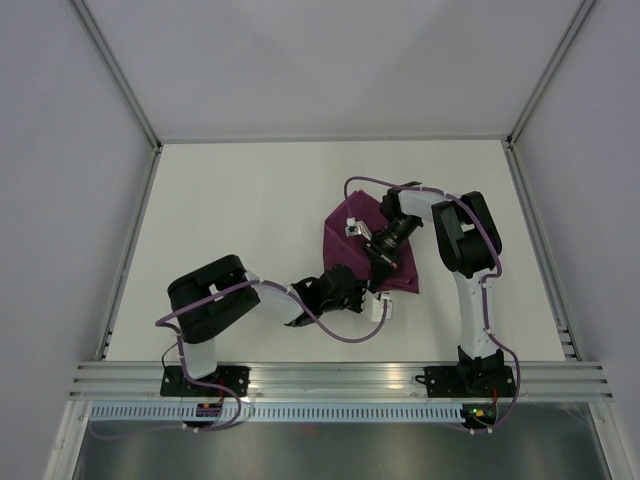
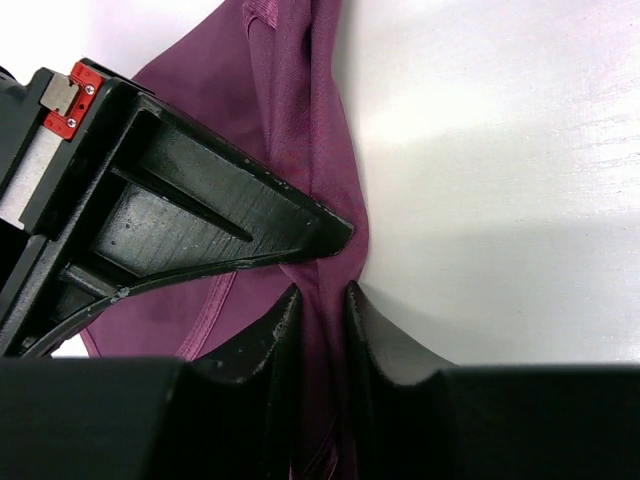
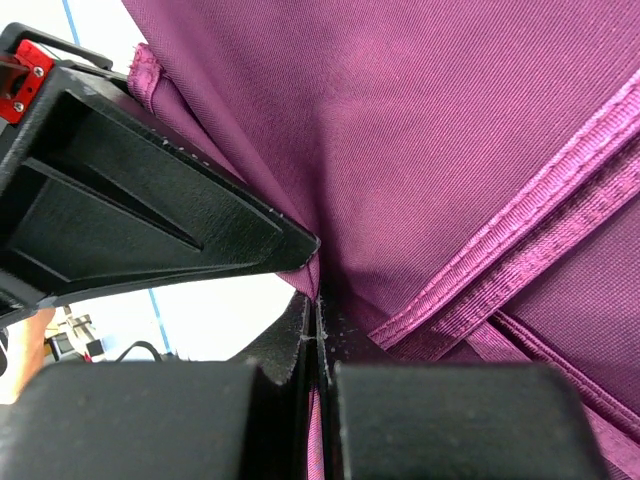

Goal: Fold the napkin, place the utensils inside, and roll it up
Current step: Roll the napkin with the utensil

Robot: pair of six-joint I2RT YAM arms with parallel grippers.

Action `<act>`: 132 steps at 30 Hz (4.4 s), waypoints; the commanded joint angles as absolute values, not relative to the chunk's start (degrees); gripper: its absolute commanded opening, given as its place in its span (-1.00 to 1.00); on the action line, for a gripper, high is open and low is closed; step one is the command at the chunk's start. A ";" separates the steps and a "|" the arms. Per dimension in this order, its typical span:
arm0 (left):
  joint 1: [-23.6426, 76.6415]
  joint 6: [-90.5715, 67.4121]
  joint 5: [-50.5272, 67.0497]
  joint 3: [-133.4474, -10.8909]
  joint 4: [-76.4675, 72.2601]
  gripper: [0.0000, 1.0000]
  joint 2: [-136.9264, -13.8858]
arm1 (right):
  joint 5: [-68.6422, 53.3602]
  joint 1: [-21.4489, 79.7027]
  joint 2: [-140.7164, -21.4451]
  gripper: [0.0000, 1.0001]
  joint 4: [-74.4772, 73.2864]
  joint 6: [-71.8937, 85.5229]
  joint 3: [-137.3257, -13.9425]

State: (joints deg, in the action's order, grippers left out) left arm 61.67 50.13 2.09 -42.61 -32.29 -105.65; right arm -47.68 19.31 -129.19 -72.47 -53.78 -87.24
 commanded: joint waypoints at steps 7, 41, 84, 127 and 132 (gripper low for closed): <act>60.65 45.71 4.39 -43.68 -31.56 -0.75 -106.44 | -48.08 18.99 -128.68 -0.99 -71.72 -56.34 -89.21; 47.29 14.86 33.48 -52.82 -10.02 -0.95 -102.74 | -46.15 8.17 -92.83 -0.16 -40.45 -45.53 -66.99; 39.99 4.66 49.13 -59.76 -5.80 -0.95 -112.76 | -17.41 38.41 -81.74 0.23 -4.40 -49.92 -34.89; 29.53 -18.81 18.91 -46.95 -28.82 -0.24 -94.58 | -39.54 23.56 -112.14 -0.67 -48.06 -59.67 -66.79; 31.20 -9.53 12.05 -44.48 -30.75 -0.24 -88.25 | -41.13 21.89 -119.35 -0.67 -55.27 -60.82 -73.73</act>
State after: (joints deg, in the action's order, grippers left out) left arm 29.93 -14.72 19.40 -45.69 -25.56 -92.29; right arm -43.03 22.28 -112.75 -48.77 -56.71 -73.47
